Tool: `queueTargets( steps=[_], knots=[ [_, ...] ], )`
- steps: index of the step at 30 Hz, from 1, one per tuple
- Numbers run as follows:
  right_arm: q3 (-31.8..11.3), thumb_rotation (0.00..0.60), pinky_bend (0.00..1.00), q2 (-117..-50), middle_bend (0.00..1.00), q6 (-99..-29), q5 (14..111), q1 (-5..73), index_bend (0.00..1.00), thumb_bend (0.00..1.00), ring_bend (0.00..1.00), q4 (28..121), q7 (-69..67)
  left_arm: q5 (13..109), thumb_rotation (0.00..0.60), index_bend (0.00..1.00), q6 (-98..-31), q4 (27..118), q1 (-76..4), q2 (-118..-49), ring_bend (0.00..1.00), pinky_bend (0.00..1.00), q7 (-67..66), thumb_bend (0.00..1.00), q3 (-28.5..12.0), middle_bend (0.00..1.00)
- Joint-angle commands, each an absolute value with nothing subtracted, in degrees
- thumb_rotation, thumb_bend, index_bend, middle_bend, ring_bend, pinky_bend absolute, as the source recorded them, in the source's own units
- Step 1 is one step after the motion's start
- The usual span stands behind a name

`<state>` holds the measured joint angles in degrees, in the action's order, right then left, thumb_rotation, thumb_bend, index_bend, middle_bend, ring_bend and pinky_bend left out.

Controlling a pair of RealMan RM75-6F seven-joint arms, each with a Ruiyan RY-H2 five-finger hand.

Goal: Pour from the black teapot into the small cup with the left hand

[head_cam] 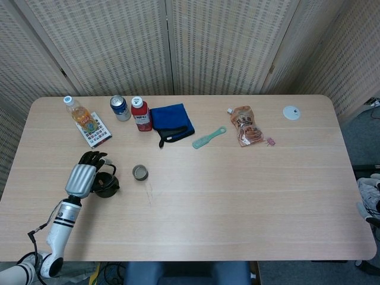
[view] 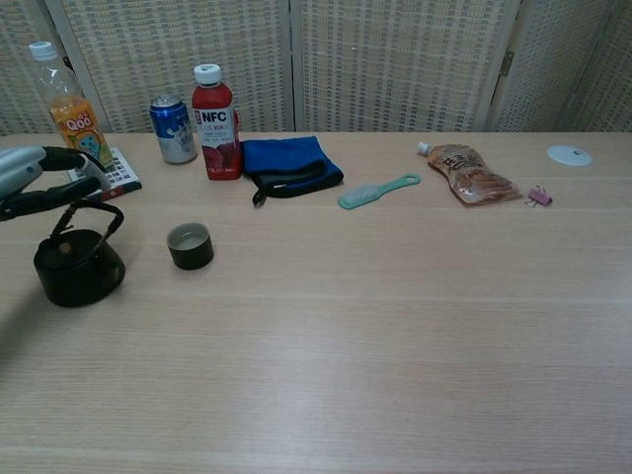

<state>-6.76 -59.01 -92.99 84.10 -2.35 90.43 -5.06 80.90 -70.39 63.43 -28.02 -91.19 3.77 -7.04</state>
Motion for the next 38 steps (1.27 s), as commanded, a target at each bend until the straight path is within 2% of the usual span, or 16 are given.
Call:
queueTargets(
  steps=[1,10,13,17,30,38],
  knots=[
    [-6.7,0.6,0.14,-59.0,0.28,-92.8,84.1,-2.3,0.35,0.2,0.24,90.4,-5.1,80.5,0.0,0.31,-72.3,66.7,-27.1,-89.6,0.12,0.08,4.9,0.14,-8.1,0.18],
    [-5.9,0.6,0.14,-58.0,0.28,-90.5,84.8,-1.4,0.35,0.2,0.24,90.2,-5.2,78.2,0.006,0.31,-77.7,76.2,-22.0,-84.3,0.12,0.07,0.9,0.14,-8.2,0.18],
    [-5.4,0.6,0.14,-57.8,0.28,-89.5,85.6,-0.8,0.35,0.2,0.24,90.1,-5.4,77.9,0.073,0.31,-80.1,79.3,-19.9,-82.2,0.12,0.07,-2.3,0.14,-7.6,0.18],
    [-4.6,0.6,0.14,-58.3,0.28,-88.4,87.3,0.0,0.35,0.21,0.24,89.6,-5.7,77.1,0.241,0.32,-82.3,84.3,-17.2,-79.4,0.12,0.07,-5.6,0.14,-6.8,0.18],
    [-2.6,0.6,0.16,-60.3,0.28,-87.6,92.5,2.1,0.35,0.21,0.24,88.8,-6.8,81.4,0.249,0.34,-90.1,93.6,-9.7,-74.9,0.12,0.07,-8.8,0.14,-2.5,0.18],
    [-1.9,0.6,0.17,-61.6,0.28,-87.8,92.9,2.0,0.35,0.21,0.24,88.9,-5.0,82.5,0.251,0.34,-90.4,97.3,-7.5,-73.3,0.12,0.07,-13.0,0.14,-0.3,0.18]
  ],
)
